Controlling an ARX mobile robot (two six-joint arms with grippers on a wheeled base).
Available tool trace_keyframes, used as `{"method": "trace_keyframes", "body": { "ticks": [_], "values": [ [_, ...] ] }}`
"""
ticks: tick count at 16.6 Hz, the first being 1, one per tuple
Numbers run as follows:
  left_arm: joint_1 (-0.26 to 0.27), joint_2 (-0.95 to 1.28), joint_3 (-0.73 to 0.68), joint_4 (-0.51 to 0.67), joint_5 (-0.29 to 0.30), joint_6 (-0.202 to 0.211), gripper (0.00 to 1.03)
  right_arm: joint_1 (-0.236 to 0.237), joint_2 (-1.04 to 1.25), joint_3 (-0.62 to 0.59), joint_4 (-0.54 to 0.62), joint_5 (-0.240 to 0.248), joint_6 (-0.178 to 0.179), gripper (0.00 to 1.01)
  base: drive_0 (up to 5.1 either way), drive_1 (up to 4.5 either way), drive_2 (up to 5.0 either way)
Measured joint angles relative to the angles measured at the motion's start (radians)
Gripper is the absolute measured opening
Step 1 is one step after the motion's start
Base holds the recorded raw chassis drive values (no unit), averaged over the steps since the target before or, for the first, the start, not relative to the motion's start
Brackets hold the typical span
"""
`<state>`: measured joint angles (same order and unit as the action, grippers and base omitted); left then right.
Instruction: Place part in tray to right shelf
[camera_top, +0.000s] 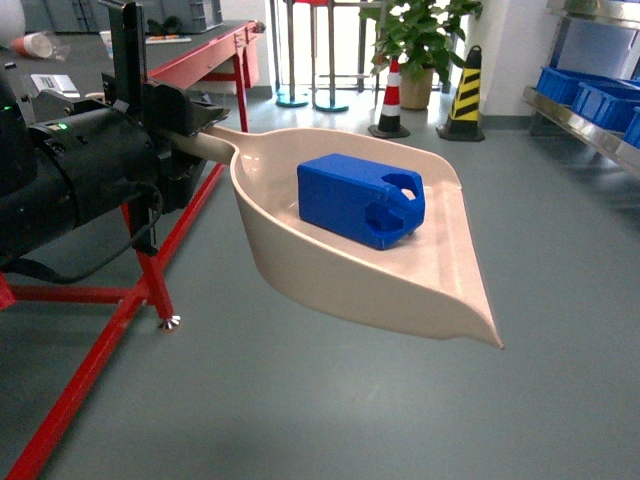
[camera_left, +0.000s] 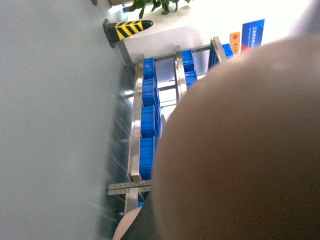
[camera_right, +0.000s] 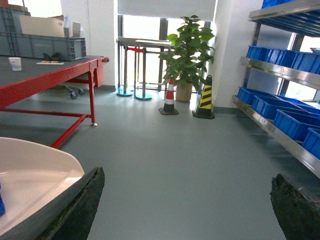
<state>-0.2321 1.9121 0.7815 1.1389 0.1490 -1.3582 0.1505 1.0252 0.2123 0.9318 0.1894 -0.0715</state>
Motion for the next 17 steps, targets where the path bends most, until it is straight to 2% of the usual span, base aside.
{"method": "trace_keyframes", "body": {
  "ticks": [17],
  "values": [
    [0.000,0.000,0.000,0.004,0.001,0.000,0.13,0.000,0.000,0.000,-0.001,0.002,0.000,0.98,0.0,4.31,-4.3]
  ]
}}
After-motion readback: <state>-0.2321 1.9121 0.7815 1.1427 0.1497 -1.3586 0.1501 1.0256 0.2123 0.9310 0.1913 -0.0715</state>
